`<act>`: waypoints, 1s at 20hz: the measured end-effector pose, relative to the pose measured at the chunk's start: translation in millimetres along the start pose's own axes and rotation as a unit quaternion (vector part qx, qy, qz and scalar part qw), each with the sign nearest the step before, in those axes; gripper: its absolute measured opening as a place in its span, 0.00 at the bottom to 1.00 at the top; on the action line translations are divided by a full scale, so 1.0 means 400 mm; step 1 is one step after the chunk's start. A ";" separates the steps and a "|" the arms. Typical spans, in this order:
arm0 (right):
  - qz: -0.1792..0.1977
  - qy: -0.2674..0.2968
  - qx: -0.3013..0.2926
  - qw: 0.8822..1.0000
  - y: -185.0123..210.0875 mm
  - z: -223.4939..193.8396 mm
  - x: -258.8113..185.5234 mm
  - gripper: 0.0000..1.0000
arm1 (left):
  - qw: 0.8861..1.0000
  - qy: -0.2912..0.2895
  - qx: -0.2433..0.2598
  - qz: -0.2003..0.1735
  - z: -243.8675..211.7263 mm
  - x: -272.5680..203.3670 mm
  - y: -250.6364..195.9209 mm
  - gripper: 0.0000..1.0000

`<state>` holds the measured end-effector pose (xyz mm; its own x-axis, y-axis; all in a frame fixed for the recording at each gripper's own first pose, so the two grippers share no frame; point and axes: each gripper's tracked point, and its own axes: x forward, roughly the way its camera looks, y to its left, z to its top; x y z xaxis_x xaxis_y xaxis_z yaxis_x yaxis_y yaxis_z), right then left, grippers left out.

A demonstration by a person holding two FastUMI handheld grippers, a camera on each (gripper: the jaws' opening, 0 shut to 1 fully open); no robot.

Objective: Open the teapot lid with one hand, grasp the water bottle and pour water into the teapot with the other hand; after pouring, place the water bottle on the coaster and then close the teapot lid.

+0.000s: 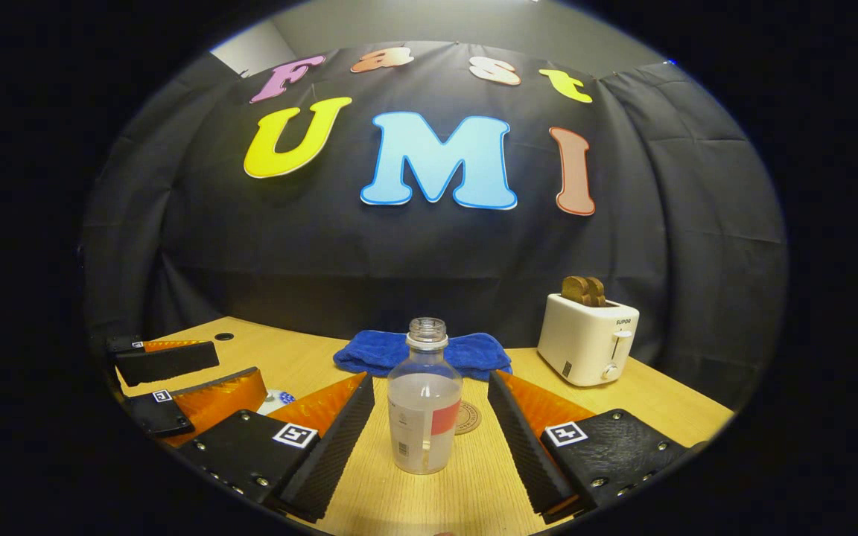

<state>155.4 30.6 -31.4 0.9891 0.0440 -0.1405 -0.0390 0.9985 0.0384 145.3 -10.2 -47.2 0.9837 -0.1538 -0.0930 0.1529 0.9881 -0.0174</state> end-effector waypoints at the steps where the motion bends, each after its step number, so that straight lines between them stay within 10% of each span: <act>1: 0.000 0.004 0.003 1.000 -0.001 -0.009 0.015 0.95 | 1.000 0.005 0.001 0.001 -0.007 0.018 0.008 0.98; 13: 0.009 0.064 0.016 0.998 -0.002 -0.136 0.095 0.95 | 0.998 0.065 0.012 -0.008 -0.133 0.134 0.013 0.97; 17: 0.011 0.072 0.019 0.997 -0.001 -0.151 0.100 0.96 | 0.998 0.065 0.017 -0.002 -0.135 0.135 0.018 0.86; 20: 0.012 0.082 0.015 0.996 0.003 -0.171 0.109 0.95 | 0.997 0.067 0.027 0.008 -0.142 0.142 0.034 0.60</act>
<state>188.8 35.7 -105.3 0.9511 0.0752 -0.2996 -0.0555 0.9958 0.0735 197.7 -5.8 -109.3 0.9652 -0.1342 -0.2245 0.1465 0.9884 0.0391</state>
